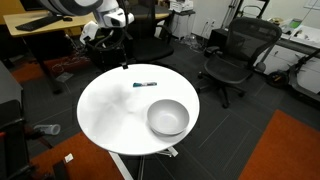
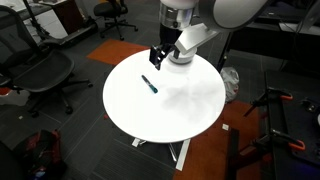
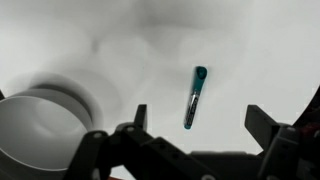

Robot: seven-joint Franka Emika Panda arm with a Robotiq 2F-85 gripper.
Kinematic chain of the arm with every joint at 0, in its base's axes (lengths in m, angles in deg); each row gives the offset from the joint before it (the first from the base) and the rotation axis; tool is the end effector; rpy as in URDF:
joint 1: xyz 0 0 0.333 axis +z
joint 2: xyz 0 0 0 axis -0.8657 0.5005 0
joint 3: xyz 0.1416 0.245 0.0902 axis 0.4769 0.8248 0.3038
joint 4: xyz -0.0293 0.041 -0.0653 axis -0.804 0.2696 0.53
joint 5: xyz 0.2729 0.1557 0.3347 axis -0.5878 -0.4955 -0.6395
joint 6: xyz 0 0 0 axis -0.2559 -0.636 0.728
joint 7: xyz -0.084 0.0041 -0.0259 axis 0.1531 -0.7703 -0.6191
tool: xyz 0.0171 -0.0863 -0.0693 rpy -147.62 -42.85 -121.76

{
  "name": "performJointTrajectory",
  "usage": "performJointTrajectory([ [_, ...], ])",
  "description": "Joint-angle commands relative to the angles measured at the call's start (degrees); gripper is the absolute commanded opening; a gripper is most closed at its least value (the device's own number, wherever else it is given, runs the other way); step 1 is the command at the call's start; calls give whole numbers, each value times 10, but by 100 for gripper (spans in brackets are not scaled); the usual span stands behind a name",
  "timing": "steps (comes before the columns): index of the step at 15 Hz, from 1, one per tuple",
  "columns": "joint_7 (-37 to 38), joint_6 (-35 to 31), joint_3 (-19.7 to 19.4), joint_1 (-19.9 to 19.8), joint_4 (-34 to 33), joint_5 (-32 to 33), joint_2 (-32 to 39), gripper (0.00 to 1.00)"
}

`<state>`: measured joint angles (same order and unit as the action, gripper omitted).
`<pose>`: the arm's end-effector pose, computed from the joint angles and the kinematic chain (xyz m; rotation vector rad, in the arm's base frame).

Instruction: Put the marker in the bowl

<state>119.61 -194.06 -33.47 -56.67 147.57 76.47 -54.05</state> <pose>0.6394 0.0433 0.2136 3.0023 -0.6642 0.3056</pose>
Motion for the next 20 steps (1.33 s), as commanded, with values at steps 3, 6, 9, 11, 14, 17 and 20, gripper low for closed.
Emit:
performJointTrajectory([
  [3, 2, -11, -35, 26, -79, -36, 87, 100],
  [6, -4, -20, -39, 27, -112, -64, 123, 100],
  [9, -2, -23, -44, 32, -147, -84, 158, 100],
  [11, -1, -22, -49, 35, -171, -89, 180, 100],
  [14, -1, -18, -53, 38, -203, -99, 208, 100],
  [17, -2, -17, -57, 40, -230, -105, 232, 100],
  [20, -6, -13, -59, 39, -253, -109, 253, 100],
])
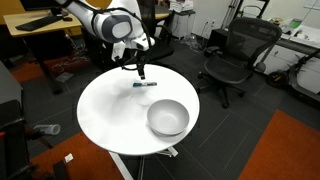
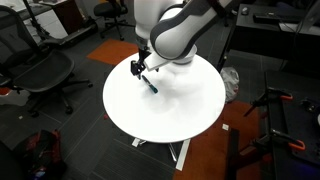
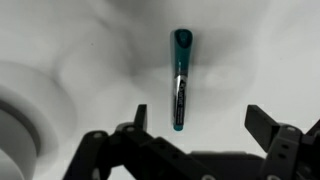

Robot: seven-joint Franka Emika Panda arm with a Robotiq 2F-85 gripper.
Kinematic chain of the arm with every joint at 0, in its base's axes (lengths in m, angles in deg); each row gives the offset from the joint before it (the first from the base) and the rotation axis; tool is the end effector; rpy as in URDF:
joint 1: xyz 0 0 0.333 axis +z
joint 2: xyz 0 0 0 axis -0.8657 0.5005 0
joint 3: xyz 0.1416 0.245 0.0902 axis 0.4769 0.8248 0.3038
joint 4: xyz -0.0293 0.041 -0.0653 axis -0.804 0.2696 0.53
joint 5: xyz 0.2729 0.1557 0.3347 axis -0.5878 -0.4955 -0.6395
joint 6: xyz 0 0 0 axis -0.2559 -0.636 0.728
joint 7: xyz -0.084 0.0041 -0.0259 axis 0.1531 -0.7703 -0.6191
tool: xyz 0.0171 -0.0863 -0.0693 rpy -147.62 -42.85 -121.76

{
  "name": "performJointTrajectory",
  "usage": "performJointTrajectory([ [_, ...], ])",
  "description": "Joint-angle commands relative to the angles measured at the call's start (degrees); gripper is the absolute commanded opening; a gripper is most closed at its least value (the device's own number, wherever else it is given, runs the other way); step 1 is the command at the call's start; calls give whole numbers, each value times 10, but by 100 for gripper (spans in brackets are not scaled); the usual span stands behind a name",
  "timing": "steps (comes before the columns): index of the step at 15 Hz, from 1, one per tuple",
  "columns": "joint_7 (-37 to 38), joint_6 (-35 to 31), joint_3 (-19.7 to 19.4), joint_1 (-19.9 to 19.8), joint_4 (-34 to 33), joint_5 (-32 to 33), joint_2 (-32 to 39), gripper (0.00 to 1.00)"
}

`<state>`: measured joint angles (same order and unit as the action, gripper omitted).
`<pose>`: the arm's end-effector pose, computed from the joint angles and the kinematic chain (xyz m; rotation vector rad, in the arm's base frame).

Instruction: Put the marker in the bowl

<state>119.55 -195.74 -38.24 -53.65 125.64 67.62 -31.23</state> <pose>0.7237 0.0276 0.1244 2.9950 -0.8672 0.3086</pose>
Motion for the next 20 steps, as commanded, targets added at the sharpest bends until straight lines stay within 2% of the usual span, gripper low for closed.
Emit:
performJointTrajectory([
  [1, -6, 5, -11, 7, -40, -23, 30, 100],
  [20, -12, 24, -23, 5, -86, -37, 96, 100],
])
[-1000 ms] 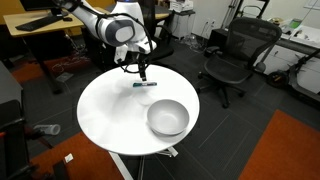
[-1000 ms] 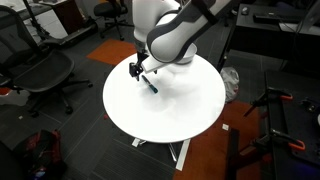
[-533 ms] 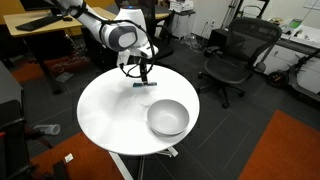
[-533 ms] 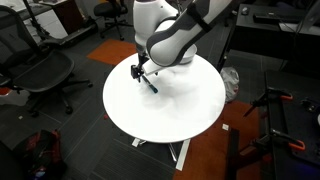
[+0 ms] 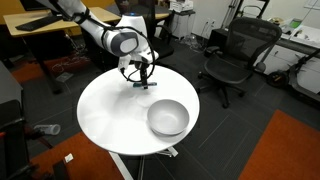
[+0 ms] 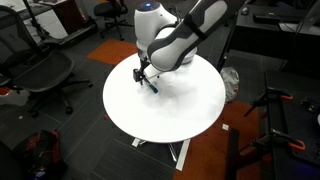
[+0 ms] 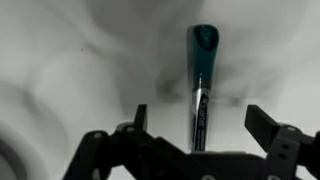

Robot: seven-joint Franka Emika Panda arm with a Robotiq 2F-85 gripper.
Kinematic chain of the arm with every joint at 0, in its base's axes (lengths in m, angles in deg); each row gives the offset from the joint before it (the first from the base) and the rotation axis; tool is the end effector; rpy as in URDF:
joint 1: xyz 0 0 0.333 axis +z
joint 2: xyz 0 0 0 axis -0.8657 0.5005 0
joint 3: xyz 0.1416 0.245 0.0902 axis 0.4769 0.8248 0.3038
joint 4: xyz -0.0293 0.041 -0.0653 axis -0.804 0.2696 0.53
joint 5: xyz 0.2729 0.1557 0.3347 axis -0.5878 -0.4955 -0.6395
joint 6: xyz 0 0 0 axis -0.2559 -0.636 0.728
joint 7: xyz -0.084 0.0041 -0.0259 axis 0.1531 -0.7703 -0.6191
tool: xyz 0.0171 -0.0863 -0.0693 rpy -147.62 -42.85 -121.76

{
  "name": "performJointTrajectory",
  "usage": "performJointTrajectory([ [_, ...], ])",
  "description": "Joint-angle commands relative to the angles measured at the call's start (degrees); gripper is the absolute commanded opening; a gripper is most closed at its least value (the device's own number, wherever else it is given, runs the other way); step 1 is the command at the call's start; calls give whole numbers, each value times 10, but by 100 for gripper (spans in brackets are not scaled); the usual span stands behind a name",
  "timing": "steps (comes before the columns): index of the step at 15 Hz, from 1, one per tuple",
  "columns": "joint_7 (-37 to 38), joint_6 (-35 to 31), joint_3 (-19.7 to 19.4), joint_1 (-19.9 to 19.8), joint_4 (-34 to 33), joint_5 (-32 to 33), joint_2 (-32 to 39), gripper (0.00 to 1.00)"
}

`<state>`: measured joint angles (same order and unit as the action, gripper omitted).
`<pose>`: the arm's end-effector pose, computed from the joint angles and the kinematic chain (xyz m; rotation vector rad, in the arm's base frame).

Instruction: Put the marker in the bowl

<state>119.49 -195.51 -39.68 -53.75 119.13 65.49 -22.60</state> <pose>0.7326 0.0101 0.0679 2.9642 -0.9195 0.2523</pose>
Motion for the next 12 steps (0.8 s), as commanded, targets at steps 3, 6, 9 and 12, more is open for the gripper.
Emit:
performJointTrajectory([
  [3, -11, 22, -11, 8, -23, -14, 14, 68],
  [6, -11, 22, -11, 7, -26, -15, 16, 42],
  [9, -11, 22, -10, 7, -27, -15, 17, 20],
  [12, -11, 23, -10, 7, -28, -16, 17, 1],
])
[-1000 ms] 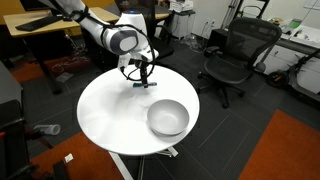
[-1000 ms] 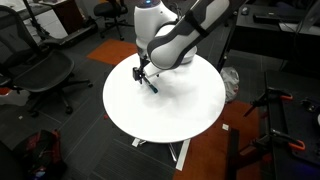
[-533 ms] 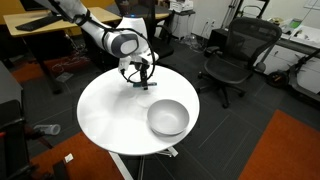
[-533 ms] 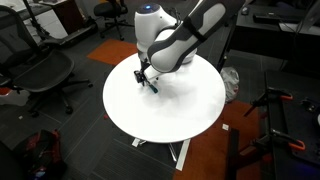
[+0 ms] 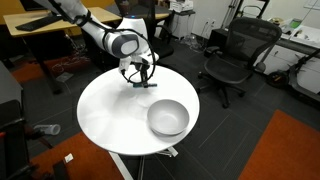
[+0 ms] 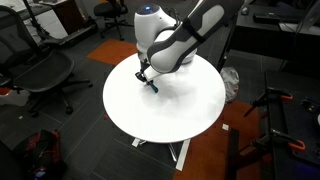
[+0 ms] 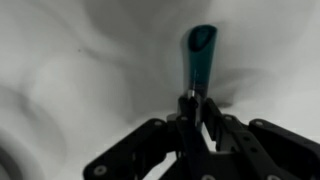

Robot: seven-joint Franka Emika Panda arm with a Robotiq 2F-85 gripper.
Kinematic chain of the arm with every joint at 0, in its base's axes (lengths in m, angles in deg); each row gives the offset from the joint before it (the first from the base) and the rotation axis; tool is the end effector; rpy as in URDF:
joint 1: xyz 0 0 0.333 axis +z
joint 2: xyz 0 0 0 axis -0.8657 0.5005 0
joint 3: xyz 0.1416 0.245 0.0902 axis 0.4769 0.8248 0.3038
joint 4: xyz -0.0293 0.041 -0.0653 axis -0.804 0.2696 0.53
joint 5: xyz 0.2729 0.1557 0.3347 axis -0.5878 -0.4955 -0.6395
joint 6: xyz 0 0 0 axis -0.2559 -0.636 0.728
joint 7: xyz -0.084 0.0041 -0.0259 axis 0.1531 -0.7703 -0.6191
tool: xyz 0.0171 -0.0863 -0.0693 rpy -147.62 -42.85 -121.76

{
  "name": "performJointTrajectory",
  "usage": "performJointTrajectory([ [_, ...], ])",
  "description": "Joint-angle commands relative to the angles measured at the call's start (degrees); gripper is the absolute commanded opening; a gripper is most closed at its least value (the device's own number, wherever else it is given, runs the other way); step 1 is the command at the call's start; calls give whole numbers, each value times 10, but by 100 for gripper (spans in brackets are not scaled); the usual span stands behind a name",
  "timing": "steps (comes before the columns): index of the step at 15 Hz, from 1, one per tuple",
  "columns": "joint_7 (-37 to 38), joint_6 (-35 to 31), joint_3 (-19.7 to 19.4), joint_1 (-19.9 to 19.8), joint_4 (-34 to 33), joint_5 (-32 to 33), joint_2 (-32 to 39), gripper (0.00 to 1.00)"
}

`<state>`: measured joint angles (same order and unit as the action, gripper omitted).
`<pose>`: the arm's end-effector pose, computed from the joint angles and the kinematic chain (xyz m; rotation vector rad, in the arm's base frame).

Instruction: Put the marker in the bowl

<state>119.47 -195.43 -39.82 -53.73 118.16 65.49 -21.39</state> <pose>0.7335 0.0089 0.0601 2.9603 -0.9170 0.2456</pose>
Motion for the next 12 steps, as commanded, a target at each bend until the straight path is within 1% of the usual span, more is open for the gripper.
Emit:
performJointTrajectory([
  [1, -13, 22, -7, 6, -18, -16, 4, 3],
  [2, -16, 22, -5, 6, -14, -16, 0, 5],
  [5, -49, 27, 5, 1, 10, -13, -26, 5],
  [9, -101, 39, 2, 5, 56, -6, -78, 5],
  [12, -143, 61, 6, -2, 103, -4, -129, 5],
])
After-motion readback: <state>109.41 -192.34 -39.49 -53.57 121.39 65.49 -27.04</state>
